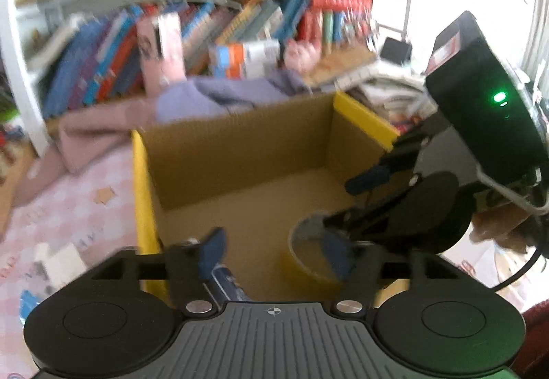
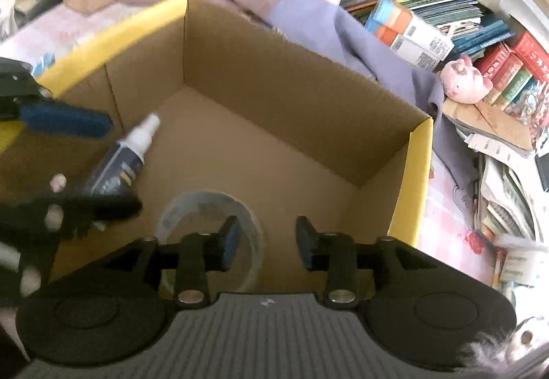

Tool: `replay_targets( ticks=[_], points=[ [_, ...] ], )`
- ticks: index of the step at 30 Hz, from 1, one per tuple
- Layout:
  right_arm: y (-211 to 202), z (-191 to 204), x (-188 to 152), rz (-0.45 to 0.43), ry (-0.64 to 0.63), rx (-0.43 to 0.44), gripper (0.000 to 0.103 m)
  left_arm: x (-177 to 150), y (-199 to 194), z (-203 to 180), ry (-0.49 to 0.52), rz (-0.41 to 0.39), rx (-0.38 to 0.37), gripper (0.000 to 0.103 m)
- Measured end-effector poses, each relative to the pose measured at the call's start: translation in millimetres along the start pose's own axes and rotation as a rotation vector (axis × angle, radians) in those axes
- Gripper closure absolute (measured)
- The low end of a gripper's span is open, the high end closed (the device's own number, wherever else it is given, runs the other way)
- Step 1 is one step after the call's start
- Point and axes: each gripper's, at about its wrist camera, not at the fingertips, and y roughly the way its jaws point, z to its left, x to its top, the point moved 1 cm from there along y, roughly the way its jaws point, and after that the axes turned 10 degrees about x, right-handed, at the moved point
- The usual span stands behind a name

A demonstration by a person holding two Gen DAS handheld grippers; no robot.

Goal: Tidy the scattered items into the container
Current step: 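Lower both tools into the box and open them to release the items, then lift both tools out of the box and move back toward the table items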

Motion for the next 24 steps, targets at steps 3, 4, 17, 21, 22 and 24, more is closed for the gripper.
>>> replay_targets(
  ticks=[3, 4, 17, 21, 22, 24],
  points=[
    [-11.1, 3.7, 1.1, -0.046, 0.015, -0.004, 0.051, 0.3, -17.3, 2.8, -0.022, -0.047, 0.0, 0.024],
    [-15.3, 4.3, 1.6, -0.062, 0.019, -0.006, 0.047, 0.5, -23.8, 4.9, -0.038, -0.061, 0.002, 0.023],
    [-88.7, 23.7, -19.2, -0.345, 0.203, -0.091, 0.035, -6.7, -99.5, 40.4, -0.165, -0.204, 0.109, 0.014],
    [-104.3, 45.2, -27.7, -0.42, 0.206, -0.148, 0.033, -12.9, -114.9, 51.1, -0.196, -0.226, 0.144, 0.014],
    [-107.5, 48.9, -29.0, -0.437, 0.21, -0.159, 0.032, -15.2, -119.3, 53.4, -0.199, -0.238, 0.163, 0.014],
    [-114.0, 59.2, -32.5, -0.473, 0.221, -0.185, 0.028, -19.3, -127.2, 58.0, -0.197, -0.263, 0.205, 0.014]
  ],
)
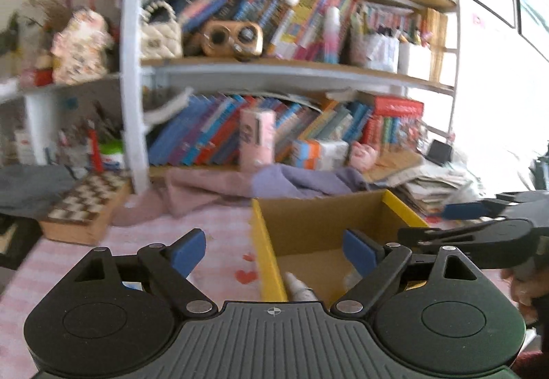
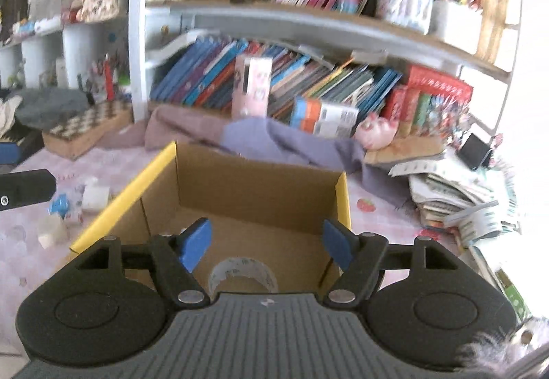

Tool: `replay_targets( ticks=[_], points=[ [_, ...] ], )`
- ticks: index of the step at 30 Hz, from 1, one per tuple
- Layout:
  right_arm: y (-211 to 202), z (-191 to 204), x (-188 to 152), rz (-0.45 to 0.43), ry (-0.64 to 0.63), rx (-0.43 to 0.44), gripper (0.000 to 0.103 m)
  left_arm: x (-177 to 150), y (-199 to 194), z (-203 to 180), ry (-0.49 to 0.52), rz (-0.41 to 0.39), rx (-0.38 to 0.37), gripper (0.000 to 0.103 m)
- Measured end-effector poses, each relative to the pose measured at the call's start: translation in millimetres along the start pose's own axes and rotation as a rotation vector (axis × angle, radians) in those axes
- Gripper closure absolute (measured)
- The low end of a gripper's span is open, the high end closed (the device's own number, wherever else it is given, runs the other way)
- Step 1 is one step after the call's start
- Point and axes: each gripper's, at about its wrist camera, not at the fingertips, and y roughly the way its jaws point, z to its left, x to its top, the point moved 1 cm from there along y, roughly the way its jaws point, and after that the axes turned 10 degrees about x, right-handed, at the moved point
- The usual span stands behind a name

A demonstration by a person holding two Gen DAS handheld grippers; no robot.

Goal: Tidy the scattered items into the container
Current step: 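Lift both tools out of the box and move back toward the table items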

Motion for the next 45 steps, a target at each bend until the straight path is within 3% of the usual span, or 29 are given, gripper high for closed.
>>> replay_targets(
  ticks=[5, 17, 28, 36, 45],
  points=[
    [-21.8, 23.6, -7.0, -0.077, -0.007, -0.045, 0.02, -7.7, -20.0, 20.0, -0.013, -0.031, 0.072, 0.014],
    [-56.1, 74.5, -27.8, -0.131, 0.038, -0.142, 0.017, -36.5, -58.7, 61.9, -0.008, -0.006, 0.059, 0.008],
    [-78.5, 147.1, -59.5, -0.065, -0.006, -0.12, 0.008, -73.3, -96.5, 107.4, -0.031, 0.065, 0.054, 0.008],
    [-88.6, 191.8, -88.9, 0.022, -0.012, -0.084, 0.007, -101.5, -116.7, 130.4, -0.005, 0.136, 0.049, 0.008],
    [-89.0, 226.6, -103.8, 0.093, -0.023, -0.028, 0.007, -114.4, -135.5, 153.1, -0.006, 0.165, 0.074, 0.008]
  ],
)
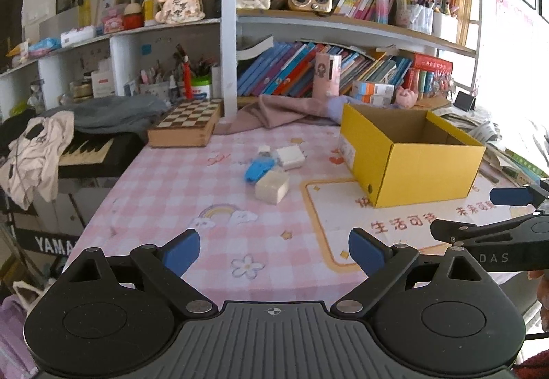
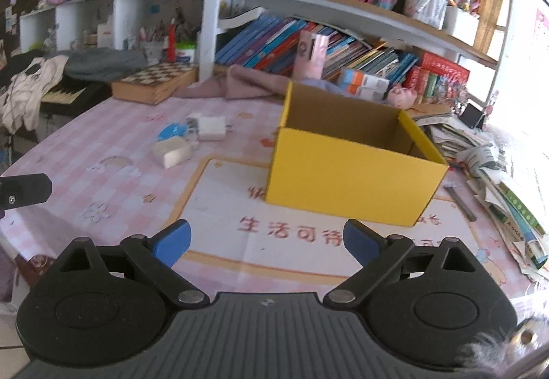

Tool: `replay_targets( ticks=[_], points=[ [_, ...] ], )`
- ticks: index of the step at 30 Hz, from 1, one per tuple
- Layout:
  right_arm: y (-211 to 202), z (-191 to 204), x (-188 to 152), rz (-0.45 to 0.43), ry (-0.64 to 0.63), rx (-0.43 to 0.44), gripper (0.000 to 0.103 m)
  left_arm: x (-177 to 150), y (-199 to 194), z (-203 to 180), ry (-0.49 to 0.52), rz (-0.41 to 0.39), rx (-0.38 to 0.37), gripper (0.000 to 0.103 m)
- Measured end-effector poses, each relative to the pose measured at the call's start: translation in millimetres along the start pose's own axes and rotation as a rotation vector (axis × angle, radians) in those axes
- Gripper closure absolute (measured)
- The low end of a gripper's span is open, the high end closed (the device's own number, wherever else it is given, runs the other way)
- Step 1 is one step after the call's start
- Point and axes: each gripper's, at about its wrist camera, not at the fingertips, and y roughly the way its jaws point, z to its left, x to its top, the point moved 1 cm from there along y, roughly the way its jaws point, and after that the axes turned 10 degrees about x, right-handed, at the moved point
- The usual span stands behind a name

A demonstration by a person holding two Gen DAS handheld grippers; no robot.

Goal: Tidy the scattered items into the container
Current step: 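Lift both tools out of the box and move back toward the table items, then grasp the cream sponge block with the left tool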

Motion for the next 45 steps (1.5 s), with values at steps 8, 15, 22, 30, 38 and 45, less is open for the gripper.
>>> replay_targets(
  ticks=[8, 15, 22, 30, 38, 45],
  points=[
    [4.0, 24.8, -0.8, 0.037, -0.055, 0.049, 0.007, -8.4, -4.9, 16.6, -0.011, 0.025, 0.041, 0.007],
    [9.5, 41.2, 5.1, 0.043, -0.096, 0.114, 0.007, -9.6, -7.7, 27.4, -0.023, 0.022, 0.069, 0.004],
    [19.0, 47.7, 10.8, 0.057, -0.152, 0.145, 0.007, -8.4, 3.6, 31.0, -0.056, 0.044, 0.079, 0.004],
    [46.8, 38.0, 23.8, 0.076, -0.144, 0.161, 0.007, 0.4, 28.9, 27.9, -0.043, 0.066, 0.09, 0.004],
    [80.5, 30.2, 44.4, 0.082, -0.161, 0.189, 0.007, 15.2, 59.6, 27.0, -0.04, 0.084, 0.103, 0.004],
    [109.3, 18.5, 68.7, 0.067, -0.152, 0.184, 0.012, 30.0, 87.3, 28.3, -0.057, 0.088, 0.11, 0.004]
  ],
)
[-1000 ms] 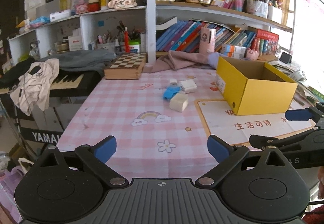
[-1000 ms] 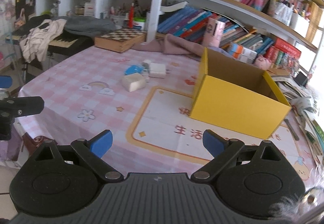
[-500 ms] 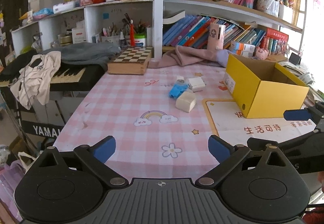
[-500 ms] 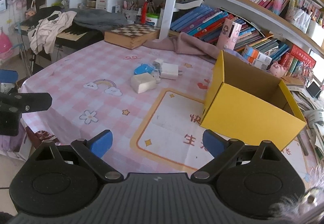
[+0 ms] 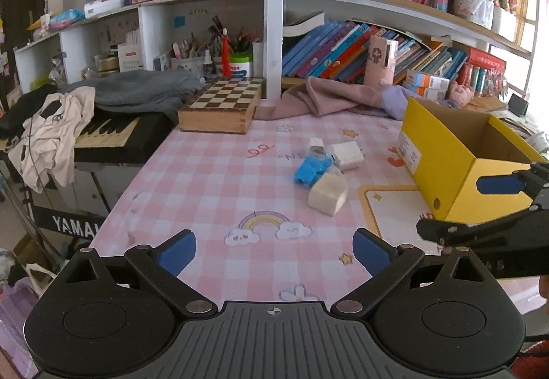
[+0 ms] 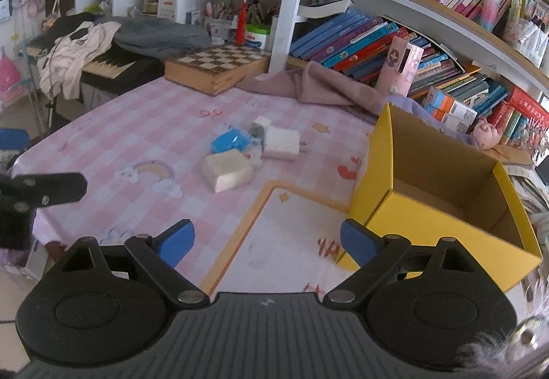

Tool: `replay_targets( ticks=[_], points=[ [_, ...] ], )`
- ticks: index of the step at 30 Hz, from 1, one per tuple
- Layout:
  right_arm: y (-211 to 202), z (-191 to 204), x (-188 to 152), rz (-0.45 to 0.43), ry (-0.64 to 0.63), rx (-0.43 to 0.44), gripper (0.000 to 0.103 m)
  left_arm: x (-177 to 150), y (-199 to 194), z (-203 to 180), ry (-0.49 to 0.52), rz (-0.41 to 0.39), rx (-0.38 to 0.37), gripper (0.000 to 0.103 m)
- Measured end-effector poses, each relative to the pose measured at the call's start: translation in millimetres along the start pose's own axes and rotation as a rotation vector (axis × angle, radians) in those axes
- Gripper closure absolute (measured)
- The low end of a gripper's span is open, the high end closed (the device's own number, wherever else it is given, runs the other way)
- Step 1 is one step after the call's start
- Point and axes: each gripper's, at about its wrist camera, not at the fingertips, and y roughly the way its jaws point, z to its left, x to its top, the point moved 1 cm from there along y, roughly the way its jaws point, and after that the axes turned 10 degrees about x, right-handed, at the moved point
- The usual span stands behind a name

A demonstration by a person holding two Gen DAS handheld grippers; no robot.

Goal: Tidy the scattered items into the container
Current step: 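Grasp the cream sponge block with the left tool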

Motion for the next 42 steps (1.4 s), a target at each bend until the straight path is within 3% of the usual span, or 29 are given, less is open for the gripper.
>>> replay_targets(
  ticks=[7, 23, 28, 31, 37, 39, 42],
  points=[
    [31.8, -18.3, 23.3, 0.012, 0.03, 0.041, 0.021, 11.1, 27.5, -9.4, 0.029, 0.021, 0.002, 0.004],
    [99.5, -43.8, 67.0, 0.033, 0.101, 0.113, 0.021, 27.7, 110.3, -59.6, 0.163, 0.062, -0.083, 0.004],
    [123.5, -53.7, 72.6, 0.078, 0.149, 0.135, 0.041, 30.9, 133.2, -81.1, 0.223, 0.067, -0.13, 0.004],
    [132.0, -59.2, 73.2, 0.096, 0.183, 0.156, 0.046, 32.5, 144.5, -89.6, 0.237, 0.072, -0.13, 0.005],
    [141.0, -62.6, 72.3, 0.107, 0.191, 0.178, 0.046, 35.6, 164.0, -97.1, 0.233, 0.117, -0.178, 0.022],
    [144.0, -64.0, 73.4, 0.109, 0.193, 0.18, 0.046, 35.2, 170.7, -98.0, 0.231, 0.15, -0.192, 0.04],
    [148.2, -65.0, 75.3, 0.113, 0.196, 0.191, 0.046, 34.2, 175.7, -96.4, 0.218, 0.181, -0.201, 0.055]
  ],
)
